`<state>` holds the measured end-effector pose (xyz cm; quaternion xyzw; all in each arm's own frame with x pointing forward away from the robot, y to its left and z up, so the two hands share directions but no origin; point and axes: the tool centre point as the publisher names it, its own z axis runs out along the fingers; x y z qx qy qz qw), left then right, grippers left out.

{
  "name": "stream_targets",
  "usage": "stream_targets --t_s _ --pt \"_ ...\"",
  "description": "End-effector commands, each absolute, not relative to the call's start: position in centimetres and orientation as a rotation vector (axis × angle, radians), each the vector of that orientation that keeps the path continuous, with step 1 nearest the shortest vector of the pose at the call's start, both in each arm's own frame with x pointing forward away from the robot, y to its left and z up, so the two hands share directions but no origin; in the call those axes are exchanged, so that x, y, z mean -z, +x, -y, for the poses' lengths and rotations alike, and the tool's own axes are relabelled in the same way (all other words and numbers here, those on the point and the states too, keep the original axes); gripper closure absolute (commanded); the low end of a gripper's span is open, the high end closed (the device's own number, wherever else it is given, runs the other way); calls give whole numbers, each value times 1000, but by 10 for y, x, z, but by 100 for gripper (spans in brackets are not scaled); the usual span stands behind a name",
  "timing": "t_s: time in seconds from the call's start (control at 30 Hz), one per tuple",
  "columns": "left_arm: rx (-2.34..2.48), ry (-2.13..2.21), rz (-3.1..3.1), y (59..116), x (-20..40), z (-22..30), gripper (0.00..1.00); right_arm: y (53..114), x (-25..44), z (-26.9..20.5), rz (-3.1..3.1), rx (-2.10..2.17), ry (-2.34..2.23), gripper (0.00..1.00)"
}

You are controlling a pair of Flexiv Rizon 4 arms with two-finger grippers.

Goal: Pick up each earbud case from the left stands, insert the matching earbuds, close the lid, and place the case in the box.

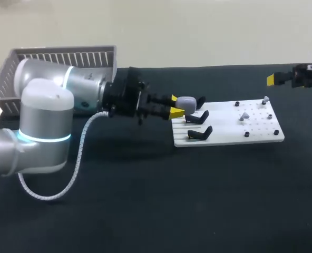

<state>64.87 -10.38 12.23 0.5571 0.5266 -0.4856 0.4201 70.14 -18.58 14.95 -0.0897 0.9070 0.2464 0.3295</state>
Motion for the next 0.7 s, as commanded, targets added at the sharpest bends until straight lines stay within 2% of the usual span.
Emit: stream_targets --t_s 0.03,0.7 --pt "1209 1378 -1315 645 -120 105 100 701 -150 186 -2373 -644 -235 0" --pt "1199 1403 -1282 644 -117 109 100 701 -150 186 -2373 -644 -235 0"
